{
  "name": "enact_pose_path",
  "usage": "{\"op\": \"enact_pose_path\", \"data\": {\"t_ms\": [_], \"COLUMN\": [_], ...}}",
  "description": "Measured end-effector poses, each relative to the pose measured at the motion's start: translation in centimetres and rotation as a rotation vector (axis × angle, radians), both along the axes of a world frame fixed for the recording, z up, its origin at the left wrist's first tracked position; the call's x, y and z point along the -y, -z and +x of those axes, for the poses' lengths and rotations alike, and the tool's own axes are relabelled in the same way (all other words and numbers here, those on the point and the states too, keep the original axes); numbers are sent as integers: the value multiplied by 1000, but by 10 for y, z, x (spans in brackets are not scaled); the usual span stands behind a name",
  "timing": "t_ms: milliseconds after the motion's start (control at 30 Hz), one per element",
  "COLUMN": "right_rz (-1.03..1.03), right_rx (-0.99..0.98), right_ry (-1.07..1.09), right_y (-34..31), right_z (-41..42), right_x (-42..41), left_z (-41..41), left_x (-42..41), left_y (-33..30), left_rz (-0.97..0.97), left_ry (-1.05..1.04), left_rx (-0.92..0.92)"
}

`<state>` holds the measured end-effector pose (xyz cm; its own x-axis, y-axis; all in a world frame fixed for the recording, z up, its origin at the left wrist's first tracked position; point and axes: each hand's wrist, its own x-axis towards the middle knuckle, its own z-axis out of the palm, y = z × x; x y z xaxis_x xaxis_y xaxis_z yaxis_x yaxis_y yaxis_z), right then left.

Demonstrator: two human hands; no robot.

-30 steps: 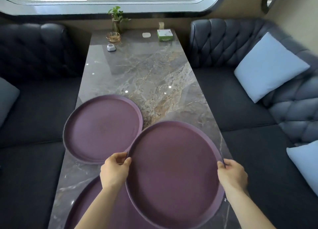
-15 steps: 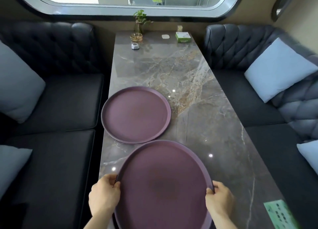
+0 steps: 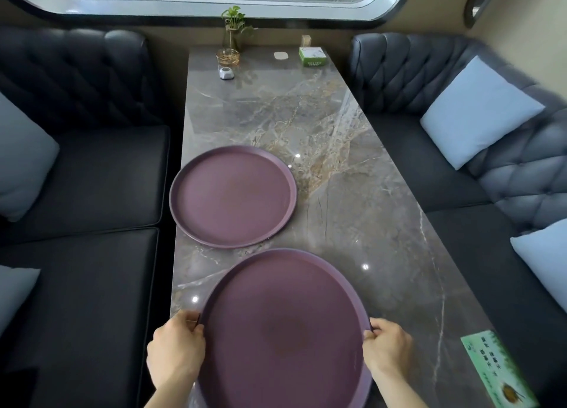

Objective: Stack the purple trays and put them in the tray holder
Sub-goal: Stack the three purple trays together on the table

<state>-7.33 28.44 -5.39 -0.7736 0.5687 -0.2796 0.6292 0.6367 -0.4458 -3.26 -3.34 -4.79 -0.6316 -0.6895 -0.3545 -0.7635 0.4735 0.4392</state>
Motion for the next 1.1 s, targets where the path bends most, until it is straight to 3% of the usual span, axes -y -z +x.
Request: {"op": "enact_pose_path", "data": {"t_ms": [567,967,1100], "right_rz": [186,211,218], "right_rx": [163,126,143], "right_ry": [-145,-156,-173], "right_y": [-16,-9,-9], "right_z": [-8,-7,-7], "right_x": [1,0,-4], "left_z": [-4,-2,-2], "left_x": [5,9,10], "left_y": [7,9,7], "left_rz": [8,-34,-46], "left_ry": [16,81,141], "left_rx": [-23,-60,2]}}
